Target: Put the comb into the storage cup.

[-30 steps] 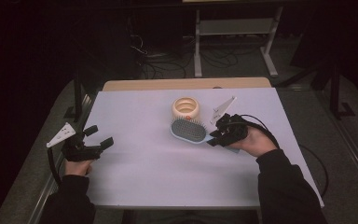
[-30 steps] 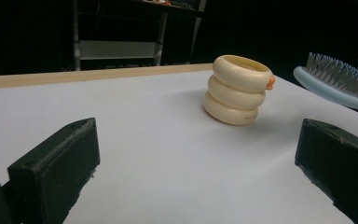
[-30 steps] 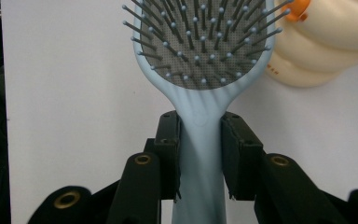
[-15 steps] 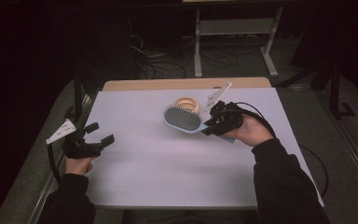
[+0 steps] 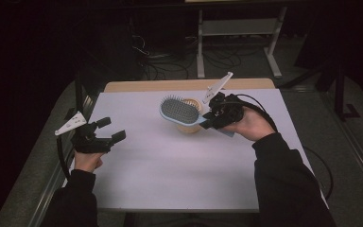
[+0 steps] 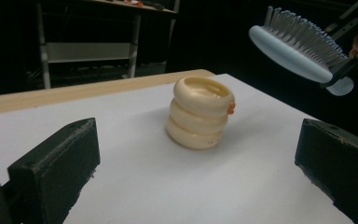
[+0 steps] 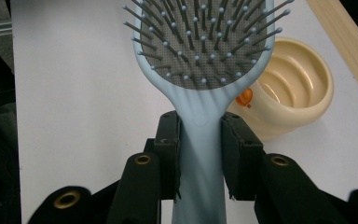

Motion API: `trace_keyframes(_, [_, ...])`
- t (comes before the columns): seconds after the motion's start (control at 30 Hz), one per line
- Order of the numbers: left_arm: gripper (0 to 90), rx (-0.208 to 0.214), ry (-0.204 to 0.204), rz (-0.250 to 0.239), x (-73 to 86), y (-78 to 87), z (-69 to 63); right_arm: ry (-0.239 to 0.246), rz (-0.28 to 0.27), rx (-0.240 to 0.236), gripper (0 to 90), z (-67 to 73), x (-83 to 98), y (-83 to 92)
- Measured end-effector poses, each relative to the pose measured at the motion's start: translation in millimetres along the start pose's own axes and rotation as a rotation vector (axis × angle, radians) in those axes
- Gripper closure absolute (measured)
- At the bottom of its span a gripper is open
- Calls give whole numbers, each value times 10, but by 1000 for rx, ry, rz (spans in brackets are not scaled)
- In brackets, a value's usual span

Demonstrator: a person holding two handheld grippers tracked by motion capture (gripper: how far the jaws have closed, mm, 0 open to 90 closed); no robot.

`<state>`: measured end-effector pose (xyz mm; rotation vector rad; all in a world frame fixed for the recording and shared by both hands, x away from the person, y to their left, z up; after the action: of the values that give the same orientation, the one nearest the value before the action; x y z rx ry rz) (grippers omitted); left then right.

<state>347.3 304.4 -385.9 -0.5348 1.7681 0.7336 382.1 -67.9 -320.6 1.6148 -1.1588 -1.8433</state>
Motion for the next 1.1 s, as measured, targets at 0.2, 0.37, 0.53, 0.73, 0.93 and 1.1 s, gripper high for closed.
trace_keyframes(0.2, [0,17,-6,5,-145,-110,-94,-2,-10,4,683,-7,-56,27])
trace_keyframes(0.37, [0,20,-8,18,-240,-213,-146,-7,-20,1,683,-12,-103,27])
trace_keyframes(0.53, [0,24,4,-2,-338,-287,-193,-13,-27,2,683,-12,-140,13])
trace_keyframes(0.73, [0,37,15,17,-449,-437,-296,-19,-57,16,683,-40,-230,31])
trace_keyframes(0.93, [0,66,57,8,-535,-544,-375,-18,-71,22,683,-37,-293,44])
trace_keyframes(1.1, [0,86,70,22,-633,-641,-445,-12,-88,28,683,-26,-362,63])
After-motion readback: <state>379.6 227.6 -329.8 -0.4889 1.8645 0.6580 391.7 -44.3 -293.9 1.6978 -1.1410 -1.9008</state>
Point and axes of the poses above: each handheld gripper's, and its own axes: y roughly backward along the jaws, x roughly out of its underside, z roughly to its left, the point moved 3 cm from there along -y, roughly forward along the jaws, and after that the axes turned 3 degrees about -x, right-handed, at the moved point
